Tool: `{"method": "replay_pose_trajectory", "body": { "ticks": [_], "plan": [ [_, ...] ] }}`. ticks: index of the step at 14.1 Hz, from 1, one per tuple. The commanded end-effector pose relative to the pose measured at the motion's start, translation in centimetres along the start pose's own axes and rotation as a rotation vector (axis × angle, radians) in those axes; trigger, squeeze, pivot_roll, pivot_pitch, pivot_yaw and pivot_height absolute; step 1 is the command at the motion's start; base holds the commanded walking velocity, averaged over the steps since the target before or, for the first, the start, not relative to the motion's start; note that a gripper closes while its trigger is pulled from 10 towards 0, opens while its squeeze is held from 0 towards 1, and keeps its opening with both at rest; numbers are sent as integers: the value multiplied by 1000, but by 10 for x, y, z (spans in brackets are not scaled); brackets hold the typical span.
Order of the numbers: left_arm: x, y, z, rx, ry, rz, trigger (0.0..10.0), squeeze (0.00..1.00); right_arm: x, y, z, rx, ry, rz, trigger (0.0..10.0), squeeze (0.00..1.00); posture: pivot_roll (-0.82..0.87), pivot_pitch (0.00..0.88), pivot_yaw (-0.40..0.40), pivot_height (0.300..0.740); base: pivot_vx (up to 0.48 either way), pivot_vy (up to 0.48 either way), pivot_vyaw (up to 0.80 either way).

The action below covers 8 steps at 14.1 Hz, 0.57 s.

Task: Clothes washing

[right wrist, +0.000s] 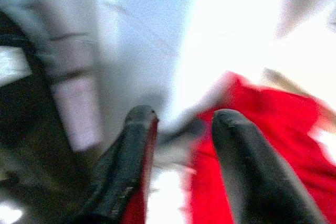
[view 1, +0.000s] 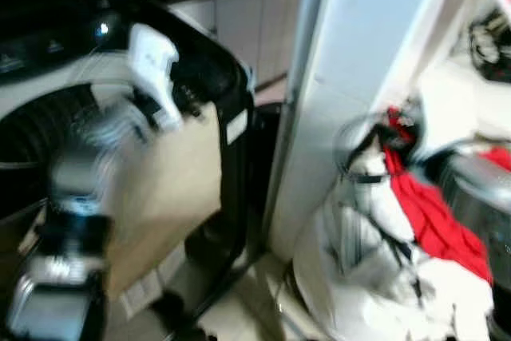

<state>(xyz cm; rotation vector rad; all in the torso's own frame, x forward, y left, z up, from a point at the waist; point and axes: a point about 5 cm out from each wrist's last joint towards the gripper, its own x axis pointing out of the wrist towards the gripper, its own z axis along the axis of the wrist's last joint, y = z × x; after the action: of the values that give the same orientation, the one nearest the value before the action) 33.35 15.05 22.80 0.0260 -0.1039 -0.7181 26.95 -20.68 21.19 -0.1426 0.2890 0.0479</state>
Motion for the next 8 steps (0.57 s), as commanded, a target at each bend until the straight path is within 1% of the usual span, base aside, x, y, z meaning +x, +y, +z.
{"method": "replay_pose_trajectory", "body": {
  "ticks": [1, 3, 4, 5, 6, 8],
  "plan": [
    [3, -20, 7, -37, -47, -64, 10000, 0, 1, -23, -8, 61, -12, -100, 10000, 1000, -95, 0, 6, 740, 0, 0, 0],
    [5, -44, 3, -74, -55, -151, 10000, 0, 11, -36, -21, 180, -23, -131, 10000, 1000, -106, 0, 14, 740, 0, 0, 0],
    [6, -53, 1, -73, -52, -176, 10000, 0, 17, -42, -28, 195, -7, -138, 10000, 1000, -106, 0, 14, 740, 0, 0, 0],
    [7, -61, 0, -77, -46, -204, 10000, 0, 23, -47, -34, 174, 18, -146, 10000, 1000, -104, 0, 11, 740, 0, 0, 0],
    [9, -65, -2, -71, -35, -220, 10000, 0, 31, -47, -39, 200, 35, -98, 10000, 1000, -104, 0, 10, 740, 0, 0, 0],
    [10, -68, -5, -72, -14, -226, 10000, 0, 44, -44, -47, 251, 58, -8, 10000, 1000, -105, 0, 13, 740, 0, 0, 0]
  ]
}}
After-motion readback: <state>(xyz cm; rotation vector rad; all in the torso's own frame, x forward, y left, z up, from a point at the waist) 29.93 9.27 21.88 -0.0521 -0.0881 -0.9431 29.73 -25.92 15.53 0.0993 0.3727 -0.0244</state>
